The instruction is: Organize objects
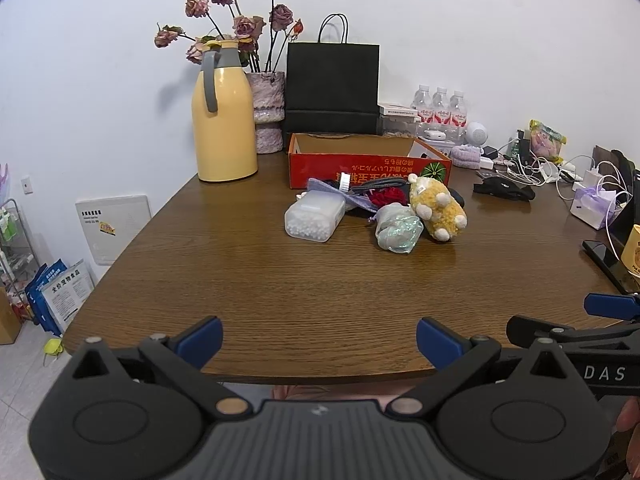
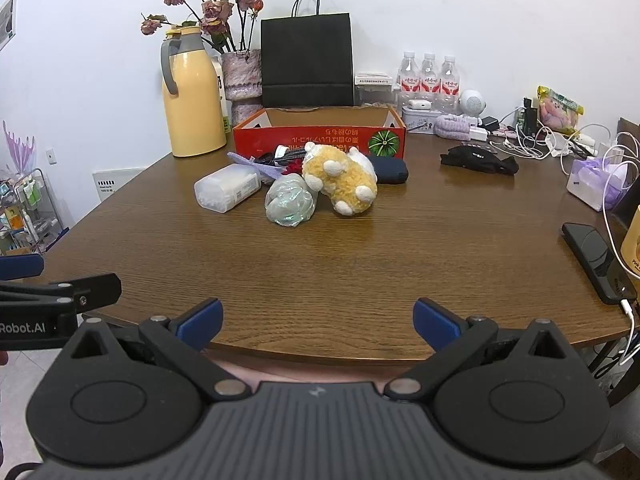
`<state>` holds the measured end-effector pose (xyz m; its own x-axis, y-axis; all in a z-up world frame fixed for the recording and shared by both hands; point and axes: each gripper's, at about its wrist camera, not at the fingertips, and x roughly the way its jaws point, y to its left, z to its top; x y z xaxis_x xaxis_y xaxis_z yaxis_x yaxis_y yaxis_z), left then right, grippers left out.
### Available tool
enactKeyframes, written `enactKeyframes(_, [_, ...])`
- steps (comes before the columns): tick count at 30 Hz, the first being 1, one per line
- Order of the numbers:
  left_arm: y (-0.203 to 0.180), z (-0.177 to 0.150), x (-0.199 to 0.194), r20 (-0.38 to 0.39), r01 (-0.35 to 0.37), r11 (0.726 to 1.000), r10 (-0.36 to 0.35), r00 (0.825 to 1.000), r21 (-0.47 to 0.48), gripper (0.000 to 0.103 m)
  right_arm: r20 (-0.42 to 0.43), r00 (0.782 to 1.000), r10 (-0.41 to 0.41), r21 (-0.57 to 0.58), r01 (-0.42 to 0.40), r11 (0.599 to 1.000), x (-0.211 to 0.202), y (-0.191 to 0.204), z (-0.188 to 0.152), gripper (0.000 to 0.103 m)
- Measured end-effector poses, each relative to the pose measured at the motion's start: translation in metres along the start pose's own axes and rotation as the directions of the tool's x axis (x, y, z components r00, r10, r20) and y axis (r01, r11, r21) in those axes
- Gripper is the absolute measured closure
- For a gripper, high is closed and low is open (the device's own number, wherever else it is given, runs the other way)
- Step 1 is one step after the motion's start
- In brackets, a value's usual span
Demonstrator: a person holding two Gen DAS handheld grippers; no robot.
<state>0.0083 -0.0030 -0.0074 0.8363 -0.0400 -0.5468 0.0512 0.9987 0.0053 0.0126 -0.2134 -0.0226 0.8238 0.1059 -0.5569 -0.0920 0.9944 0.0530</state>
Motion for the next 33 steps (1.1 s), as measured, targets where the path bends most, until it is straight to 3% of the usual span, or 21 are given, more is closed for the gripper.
enactKeyframes(23, [-0.003, -0.001, 0.009, -0.024, 0.015, 1.000, -0.015, 1.000, 0.007, 0.000, -0.039, 0.999, 0.016, 0.036, -0.014, 0.999, 0.011, -0.006, -0.007, 0.000])
enactKeyframes(28, [-0.001, 0.001, 0.022, -0.043, 0.013, 1.000, -0.013, 0.999, -0.004, 0.000, -0.078, 0.996, 0.030, 0.067, -0.024, 0.997, 0.027, -0.013, -0.010, 0.000])
enactKeyframes(33, [0.000, 0.008, 0.052, -0.094, 0.055, 0.998, -0.056, 0.994, -0.015, 0.000, -0.118, 0.993, 0.007, 0.122, 0.008, 0.993, 0.054, -0.027, -0.007, 0.000])
